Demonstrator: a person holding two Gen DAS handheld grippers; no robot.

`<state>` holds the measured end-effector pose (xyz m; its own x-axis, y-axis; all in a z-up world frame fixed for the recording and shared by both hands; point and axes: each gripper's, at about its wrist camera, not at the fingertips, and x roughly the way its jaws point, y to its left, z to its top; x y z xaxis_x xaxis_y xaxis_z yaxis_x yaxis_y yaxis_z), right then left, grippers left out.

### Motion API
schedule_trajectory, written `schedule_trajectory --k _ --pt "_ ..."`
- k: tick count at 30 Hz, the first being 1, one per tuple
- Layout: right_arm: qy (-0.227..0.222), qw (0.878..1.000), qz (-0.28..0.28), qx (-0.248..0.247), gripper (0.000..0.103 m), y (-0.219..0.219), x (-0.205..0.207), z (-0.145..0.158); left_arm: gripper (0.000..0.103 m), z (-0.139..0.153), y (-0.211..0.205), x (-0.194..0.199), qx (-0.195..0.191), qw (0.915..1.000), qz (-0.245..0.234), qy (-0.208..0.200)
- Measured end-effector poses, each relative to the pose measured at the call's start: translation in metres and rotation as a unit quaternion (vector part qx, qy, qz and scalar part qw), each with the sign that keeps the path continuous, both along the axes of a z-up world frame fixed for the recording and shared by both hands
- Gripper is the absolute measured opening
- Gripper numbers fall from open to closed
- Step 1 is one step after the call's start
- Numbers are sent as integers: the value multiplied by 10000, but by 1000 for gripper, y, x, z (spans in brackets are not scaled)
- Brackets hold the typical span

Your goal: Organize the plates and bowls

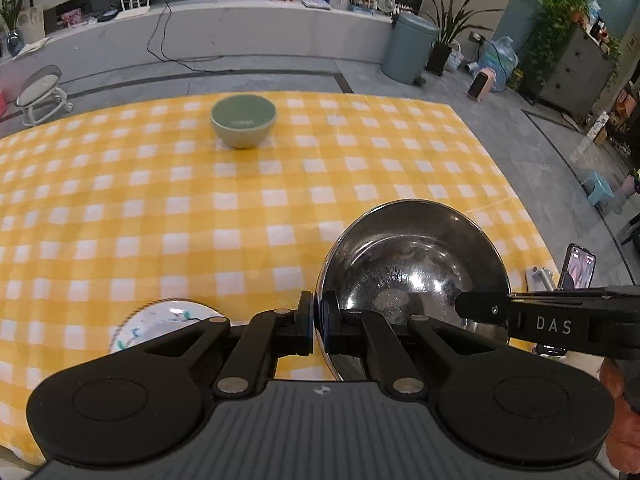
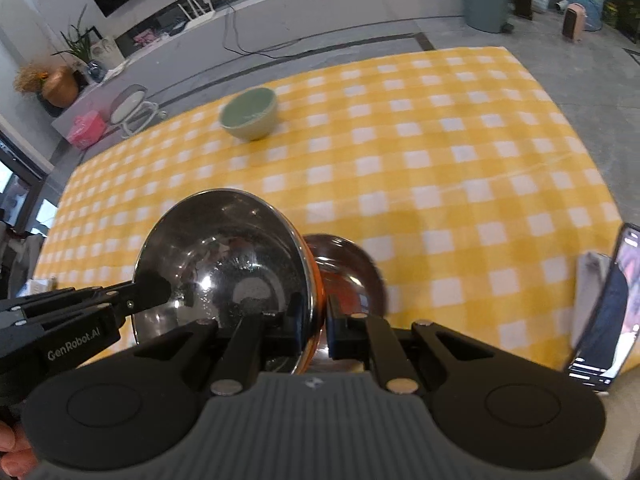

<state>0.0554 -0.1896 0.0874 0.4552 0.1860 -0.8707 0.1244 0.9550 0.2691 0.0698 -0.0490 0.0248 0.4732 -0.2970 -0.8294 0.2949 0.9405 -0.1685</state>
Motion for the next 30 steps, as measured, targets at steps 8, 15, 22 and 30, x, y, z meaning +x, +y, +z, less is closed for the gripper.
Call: schedule_trajectory --k 8,15,22,30 --pt "124 9998 -173 43 7 -16 7 -25 4 -21 -18 6 289 9993 -51 214" --pt "170 9997 -174 -5 6 -18 15 -42 5 -28 -26 10 456 9985 -135 272" --pt "52 9995 -130 -280 6 -17 16 -47 6 -37 -35 12 647 9973 -195 301" --pt "11 9995 -166 -264 6 -19 17 -50 8 -36 -37 13 630 9974 -189 298"
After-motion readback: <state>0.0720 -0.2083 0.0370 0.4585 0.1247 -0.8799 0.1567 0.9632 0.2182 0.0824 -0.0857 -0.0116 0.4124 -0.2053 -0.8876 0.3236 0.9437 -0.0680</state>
